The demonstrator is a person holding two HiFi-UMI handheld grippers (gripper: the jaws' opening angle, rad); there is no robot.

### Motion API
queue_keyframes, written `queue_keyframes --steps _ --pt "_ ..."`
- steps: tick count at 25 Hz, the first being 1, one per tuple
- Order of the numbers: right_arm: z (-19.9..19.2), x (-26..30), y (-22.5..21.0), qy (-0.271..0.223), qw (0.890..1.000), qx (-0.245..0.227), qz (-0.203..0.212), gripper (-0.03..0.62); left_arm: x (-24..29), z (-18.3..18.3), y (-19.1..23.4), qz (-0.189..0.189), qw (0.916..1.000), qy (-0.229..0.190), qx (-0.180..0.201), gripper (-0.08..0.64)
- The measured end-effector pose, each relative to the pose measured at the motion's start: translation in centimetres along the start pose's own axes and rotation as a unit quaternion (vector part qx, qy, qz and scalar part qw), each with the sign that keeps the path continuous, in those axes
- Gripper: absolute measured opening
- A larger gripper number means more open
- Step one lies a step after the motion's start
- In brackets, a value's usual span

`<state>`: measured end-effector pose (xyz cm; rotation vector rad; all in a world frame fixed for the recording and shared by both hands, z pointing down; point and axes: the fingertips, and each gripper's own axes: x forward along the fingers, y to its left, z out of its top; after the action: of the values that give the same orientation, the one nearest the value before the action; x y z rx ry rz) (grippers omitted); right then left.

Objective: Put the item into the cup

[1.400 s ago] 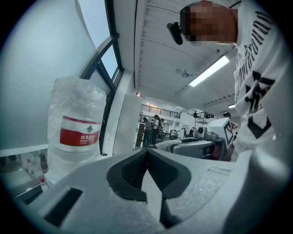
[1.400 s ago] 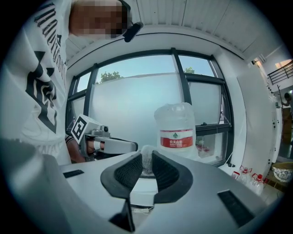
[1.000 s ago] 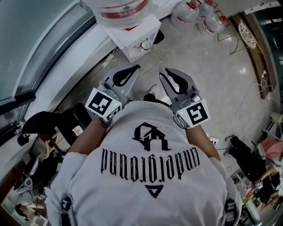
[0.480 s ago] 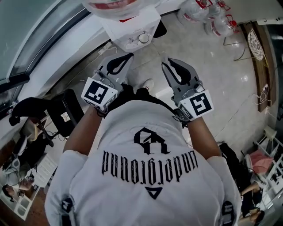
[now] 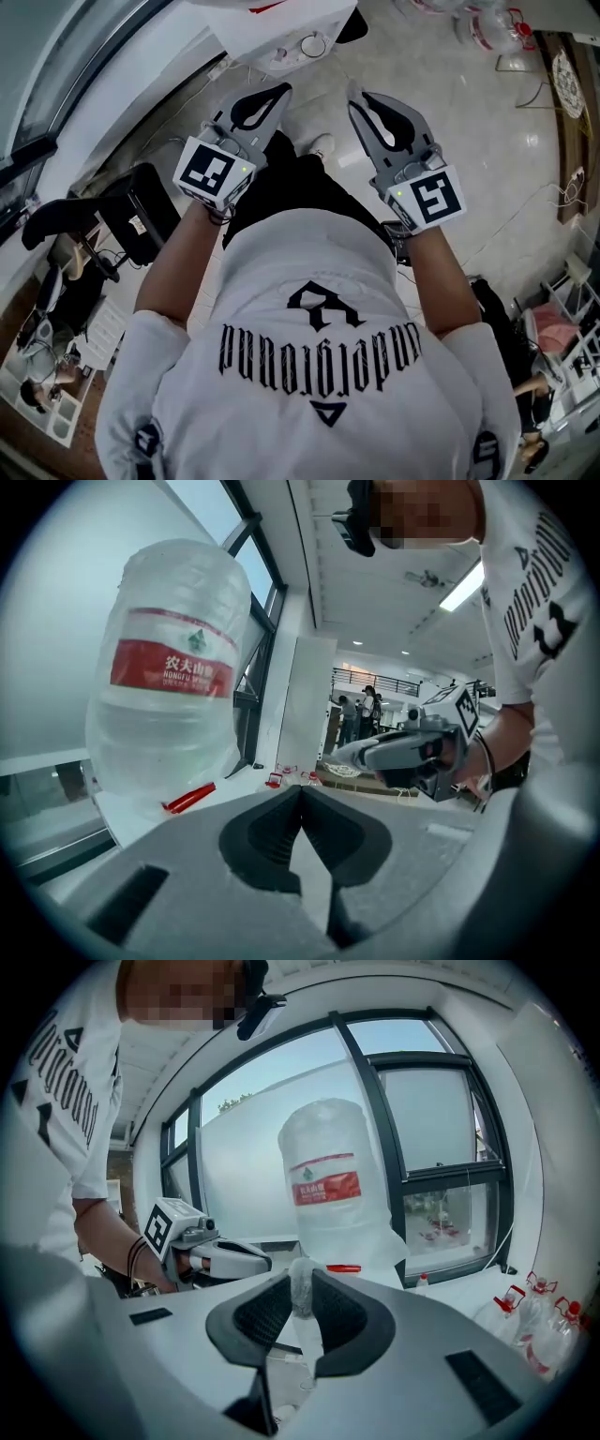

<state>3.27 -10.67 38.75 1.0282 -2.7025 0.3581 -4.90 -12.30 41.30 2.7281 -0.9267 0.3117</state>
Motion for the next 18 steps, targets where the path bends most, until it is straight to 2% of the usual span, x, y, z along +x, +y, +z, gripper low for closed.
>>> queue_keyframes --steps 7,12,18 --pt "-4.2 2.6 -1.2 0.04 0.999 -0.006 0.004 0.069 1.5 -3.9 1.5 -0.008 0.9997 0.013 -0.018 0.012" --pt "-6.5 4.2 -2.8 0.048 0.999 0.011 -0.002 0.069 3.0 -6.3 2.7 -0.015 0.9994 0.031 -0.006 0.012" --pt "-10.4 6.7 -4.8 0.066 0.997 0.034 -0.016 0.069 5.0 -9.2 4.6 -0.011 0.9983 0.055 -0.014 0.012"
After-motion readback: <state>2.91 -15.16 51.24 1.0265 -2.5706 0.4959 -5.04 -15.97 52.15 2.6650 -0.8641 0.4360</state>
